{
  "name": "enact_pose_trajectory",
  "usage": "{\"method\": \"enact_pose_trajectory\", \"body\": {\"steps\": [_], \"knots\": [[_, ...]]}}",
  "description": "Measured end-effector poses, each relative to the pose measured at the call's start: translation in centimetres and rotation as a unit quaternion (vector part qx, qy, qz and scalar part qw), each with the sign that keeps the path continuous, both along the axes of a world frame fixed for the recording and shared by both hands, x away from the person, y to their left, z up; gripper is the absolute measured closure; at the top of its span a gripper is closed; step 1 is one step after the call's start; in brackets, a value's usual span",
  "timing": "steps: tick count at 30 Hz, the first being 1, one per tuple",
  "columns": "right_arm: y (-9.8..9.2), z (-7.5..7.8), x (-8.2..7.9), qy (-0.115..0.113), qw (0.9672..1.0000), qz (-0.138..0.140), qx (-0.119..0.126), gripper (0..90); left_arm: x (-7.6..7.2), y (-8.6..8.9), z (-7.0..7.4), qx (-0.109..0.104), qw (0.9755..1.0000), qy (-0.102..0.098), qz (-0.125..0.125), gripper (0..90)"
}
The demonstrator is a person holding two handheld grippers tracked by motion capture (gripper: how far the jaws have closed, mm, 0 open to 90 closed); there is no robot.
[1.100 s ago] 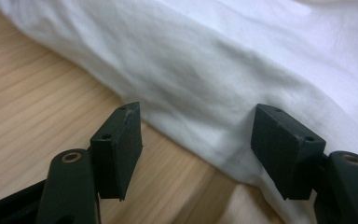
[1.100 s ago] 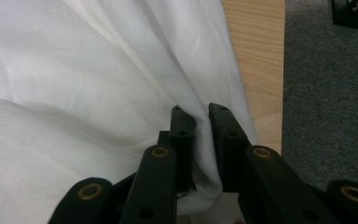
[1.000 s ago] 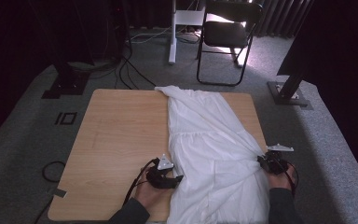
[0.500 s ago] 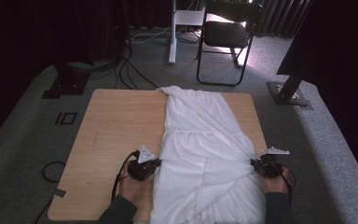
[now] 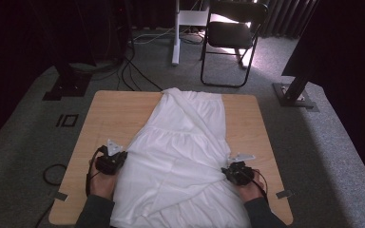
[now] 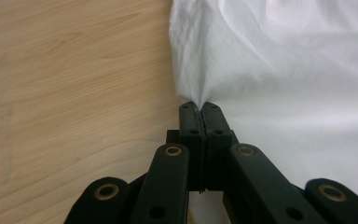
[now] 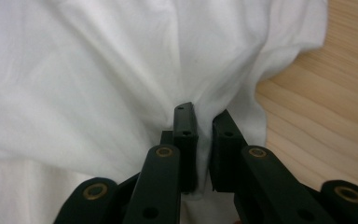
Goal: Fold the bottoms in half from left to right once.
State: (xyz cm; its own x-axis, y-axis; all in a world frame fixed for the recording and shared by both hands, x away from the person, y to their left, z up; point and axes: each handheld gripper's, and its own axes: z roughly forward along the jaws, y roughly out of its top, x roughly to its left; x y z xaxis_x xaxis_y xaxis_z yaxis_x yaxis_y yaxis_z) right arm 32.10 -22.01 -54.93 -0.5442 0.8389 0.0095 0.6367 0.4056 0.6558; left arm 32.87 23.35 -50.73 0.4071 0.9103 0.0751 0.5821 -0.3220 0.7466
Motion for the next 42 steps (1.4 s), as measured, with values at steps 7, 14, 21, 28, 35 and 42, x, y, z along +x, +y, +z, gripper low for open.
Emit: {"method": "enact_pose_trajectory", "body": {"steps": [7, 14, 21, 28, 35, 42], "knots": [[-0.1, 1.0, -0.1, -0.029, 0.9994, -0.018, -0.006, 86.3, -1.5, -1.6, 2.1, 0.002, 0.9986, -0.026, -0.047, 89.7], [-4.9, 4.2, -1.6, -0.1, 0.9904, -0.09, 0.029, 88.0, -3.3, -6.3, 3.7, 0.026, 0.9908, -0.044, -0.125, 89.4], [-6.7, 0.9, -0.1, -0.026, 0.9944, -0.102, 0.003, 85.6, -3.3, -6.1, 1.4, -0.005, 0.9914, 0.0, -0.131, 73.1], [-6.6, -0.1, 0.1, -0.013, 0.9944, -0.104, -0.013, 81.3, -3.1, -4.0, 0.0, -0.033, 0.9948, 0.015, -0.096, 50.7], [-6.7, -0.1, 0.2, -0.009, 0.994, -0.108, -0.009, 77.6, -1.3, -4.8, -1.5, -0.071, 0.9889, 0.06, -0.117, 36.9], [-7.2, -0.3, 0.3, -0.01, 0.9942, -0.107, 0.005, 73.9, -0.1, -7.1, -4.0, -0.029, 0.9874, 0.078, -0.135, 60.8]]}}
